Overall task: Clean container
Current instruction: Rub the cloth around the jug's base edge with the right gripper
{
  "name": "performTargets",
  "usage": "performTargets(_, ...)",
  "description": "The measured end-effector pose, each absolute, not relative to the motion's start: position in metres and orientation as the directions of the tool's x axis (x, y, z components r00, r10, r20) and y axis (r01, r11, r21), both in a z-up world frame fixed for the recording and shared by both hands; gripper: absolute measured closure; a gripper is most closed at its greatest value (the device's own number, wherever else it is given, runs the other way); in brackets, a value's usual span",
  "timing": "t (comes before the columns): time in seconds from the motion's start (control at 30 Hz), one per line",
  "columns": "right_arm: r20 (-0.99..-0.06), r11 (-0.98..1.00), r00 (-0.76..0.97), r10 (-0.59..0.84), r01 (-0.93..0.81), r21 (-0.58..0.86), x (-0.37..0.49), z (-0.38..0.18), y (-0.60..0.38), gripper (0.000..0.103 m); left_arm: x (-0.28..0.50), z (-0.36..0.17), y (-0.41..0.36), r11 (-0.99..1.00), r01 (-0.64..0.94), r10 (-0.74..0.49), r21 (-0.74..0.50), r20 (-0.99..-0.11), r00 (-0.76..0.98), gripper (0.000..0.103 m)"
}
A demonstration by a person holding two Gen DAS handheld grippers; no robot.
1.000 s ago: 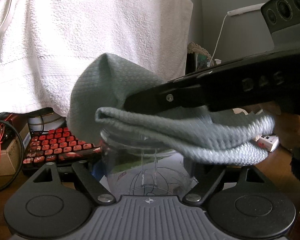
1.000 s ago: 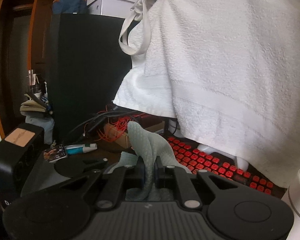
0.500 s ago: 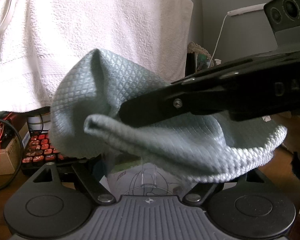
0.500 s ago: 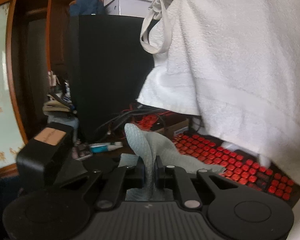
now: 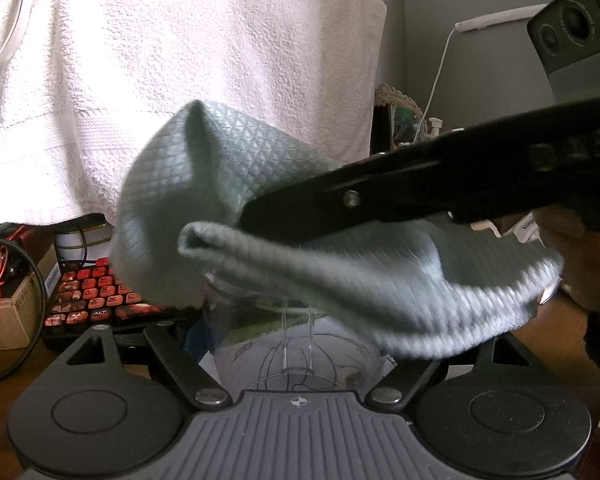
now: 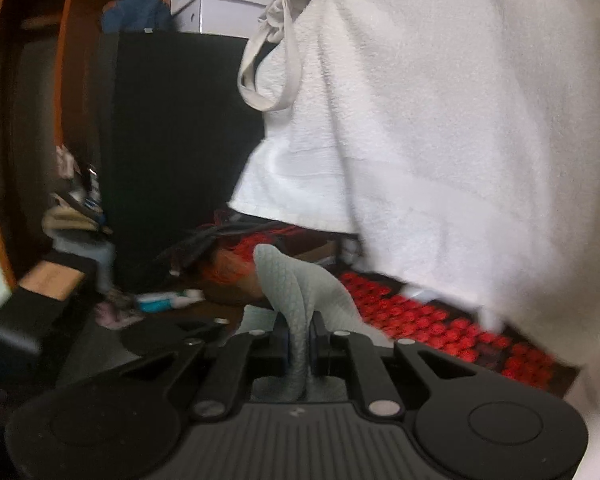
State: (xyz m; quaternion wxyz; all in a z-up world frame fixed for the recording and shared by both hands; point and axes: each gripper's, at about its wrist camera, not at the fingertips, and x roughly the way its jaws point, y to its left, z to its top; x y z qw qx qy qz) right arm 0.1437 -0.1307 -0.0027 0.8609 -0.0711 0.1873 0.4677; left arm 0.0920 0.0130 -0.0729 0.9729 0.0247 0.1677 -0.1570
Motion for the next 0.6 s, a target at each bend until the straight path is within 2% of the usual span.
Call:
performTargets(0.27,-0.387,0.478,0.41,0.826,-0.873,0.095,0.1366,-0.0027,-0.1349,0.094,0.0932,-0.0728,0.0138,0.949,0.315,-0.297,-0.002,-0.335,0.894,0.02)
performTargets(0.47,-0.395,0.523,0.481,0.783,-0.852,0.0,0.136,-0.0013,-0.1344,0.094,0.0935,-0.0726,0.0151,0.949,0.316,-0.298,-0.002,-0.335,0.894,0.02)
performTargets(0.6,-0.391,0.569,0.523,0.757,-0.822,0.003,0.1451,-0.0011,-0.1378,0.094,0.0933,-0.0723,0.0145,0.948,0.318,-0.3,-0.001,-0.335,0.893,0.02)
